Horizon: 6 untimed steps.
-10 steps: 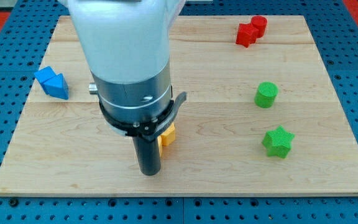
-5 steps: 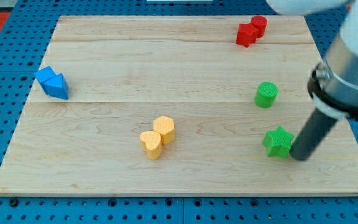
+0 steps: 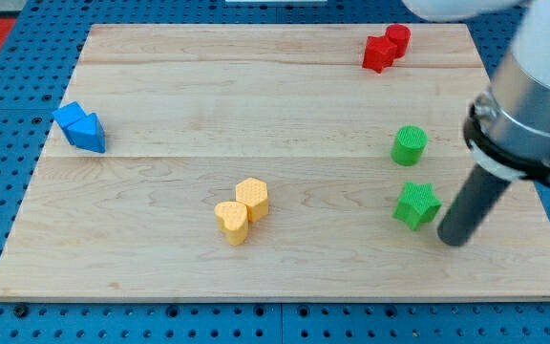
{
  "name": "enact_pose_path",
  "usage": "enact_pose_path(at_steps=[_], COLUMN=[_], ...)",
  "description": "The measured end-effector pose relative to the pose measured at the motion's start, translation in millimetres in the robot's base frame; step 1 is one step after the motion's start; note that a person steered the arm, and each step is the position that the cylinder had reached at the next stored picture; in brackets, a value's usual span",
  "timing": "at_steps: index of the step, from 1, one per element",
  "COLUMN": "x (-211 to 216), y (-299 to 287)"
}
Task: Slide the green star close to green circle
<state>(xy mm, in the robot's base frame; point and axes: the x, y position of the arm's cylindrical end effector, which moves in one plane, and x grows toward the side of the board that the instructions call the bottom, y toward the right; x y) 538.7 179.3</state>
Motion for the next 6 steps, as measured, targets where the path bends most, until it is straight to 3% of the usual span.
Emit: enact_pose_path(at_steps=[1,2,3,4,6], x=[-33.9,-33.6,3.7,5.8,-46.3], y=[-0.5,6.1,3.6,-18.0,-35.8])
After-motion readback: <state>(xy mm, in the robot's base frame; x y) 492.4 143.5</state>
